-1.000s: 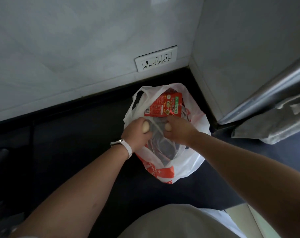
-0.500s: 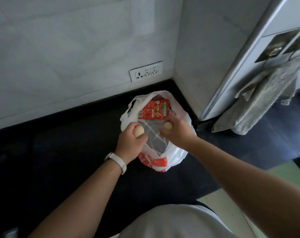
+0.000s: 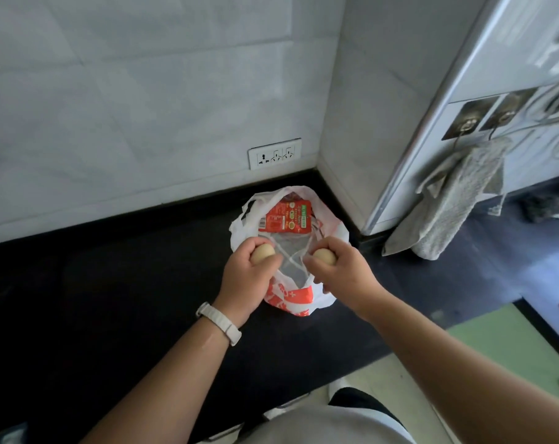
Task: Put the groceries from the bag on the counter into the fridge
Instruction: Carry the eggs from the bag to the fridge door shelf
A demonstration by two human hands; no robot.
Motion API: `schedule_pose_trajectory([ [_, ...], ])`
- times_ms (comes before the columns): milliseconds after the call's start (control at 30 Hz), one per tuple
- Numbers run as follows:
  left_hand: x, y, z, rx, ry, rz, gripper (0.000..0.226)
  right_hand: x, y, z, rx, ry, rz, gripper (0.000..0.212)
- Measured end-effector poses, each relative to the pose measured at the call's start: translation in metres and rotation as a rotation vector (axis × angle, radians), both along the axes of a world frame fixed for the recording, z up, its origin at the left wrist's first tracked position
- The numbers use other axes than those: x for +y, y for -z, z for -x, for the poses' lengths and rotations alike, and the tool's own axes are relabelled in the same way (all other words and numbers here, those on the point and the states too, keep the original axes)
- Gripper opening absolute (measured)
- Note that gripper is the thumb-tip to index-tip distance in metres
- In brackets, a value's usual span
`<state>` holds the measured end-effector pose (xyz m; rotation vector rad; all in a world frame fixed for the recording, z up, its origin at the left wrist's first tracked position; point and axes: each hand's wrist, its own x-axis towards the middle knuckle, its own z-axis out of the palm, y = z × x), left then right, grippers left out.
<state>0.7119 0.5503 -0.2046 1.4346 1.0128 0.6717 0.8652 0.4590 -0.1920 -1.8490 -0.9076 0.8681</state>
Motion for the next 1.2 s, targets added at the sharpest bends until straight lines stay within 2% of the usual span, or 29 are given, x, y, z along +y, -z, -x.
schedule_pose_trajectory([
  [333, -0.029, -0.021, -0.021, -0.016, -0.134, -0.005, 0.013, -0.008, -0.014, -0.027, 0.077, -0.107, -0.024, 0.011],
  [467, -0.049, -0.028, -0.028, 0.06, -0.214, -0.067, 0.01, -0.007, -0.016, -0.039, 0.117, -0.187, -0.043, 0.008],
  [733, -0.091, -0.04, -0.015, 0.139, -0.504, -0.047, 0.012, 0.003, -0.011, -0.034, 0.145, -0.48, -0.055, 0.008],
  [867, -0.114, -0.044, 0.009, 0.193, -0.665, -0.022, 0.013, 0.007, -0.008, -0.009, 0.176, -0.615, -0.028, 0.01],
  [1200, -0.178, -0.052, 0.115, 0.159, -1.044, -0.024, 0.012, -0.009, -0.031, 0.108, 0.147, -0.95, -0.03, 0.011],
])
